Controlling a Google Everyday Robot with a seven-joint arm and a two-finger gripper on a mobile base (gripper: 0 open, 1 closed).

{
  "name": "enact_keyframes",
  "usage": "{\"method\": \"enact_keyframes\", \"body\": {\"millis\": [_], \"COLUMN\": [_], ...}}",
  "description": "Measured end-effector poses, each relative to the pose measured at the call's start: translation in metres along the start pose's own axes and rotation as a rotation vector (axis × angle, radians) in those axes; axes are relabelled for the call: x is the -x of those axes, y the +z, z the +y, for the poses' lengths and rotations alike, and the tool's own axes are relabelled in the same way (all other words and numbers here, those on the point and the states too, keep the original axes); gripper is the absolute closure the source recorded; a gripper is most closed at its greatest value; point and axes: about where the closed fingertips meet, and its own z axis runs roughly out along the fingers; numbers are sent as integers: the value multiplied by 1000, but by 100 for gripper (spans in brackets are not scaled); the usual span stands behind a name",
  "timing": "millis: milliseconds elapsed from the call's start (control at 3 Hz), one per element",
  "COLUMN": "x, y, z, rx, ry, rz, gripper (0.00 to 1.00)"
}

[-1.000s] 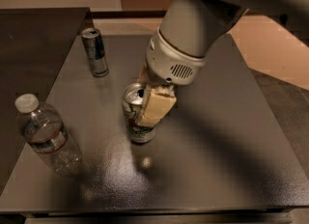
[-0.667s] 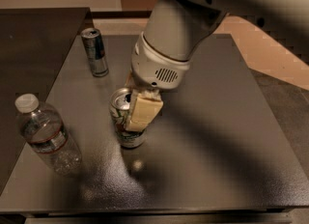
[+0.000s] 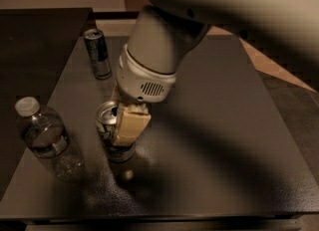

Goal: Move 7up can near water bottle

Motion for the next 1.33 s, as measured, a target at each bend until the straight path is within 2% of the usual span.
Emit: {"method": "enact_keyframes", "body": {"millis": [1000, 1333], "x": [13, 15], "y": [14, 13], "z": [0, 1], "rx": [12, 8], "ry": [-21, -24], "rz": [-4, -3], "gripper": [12, 0]}}
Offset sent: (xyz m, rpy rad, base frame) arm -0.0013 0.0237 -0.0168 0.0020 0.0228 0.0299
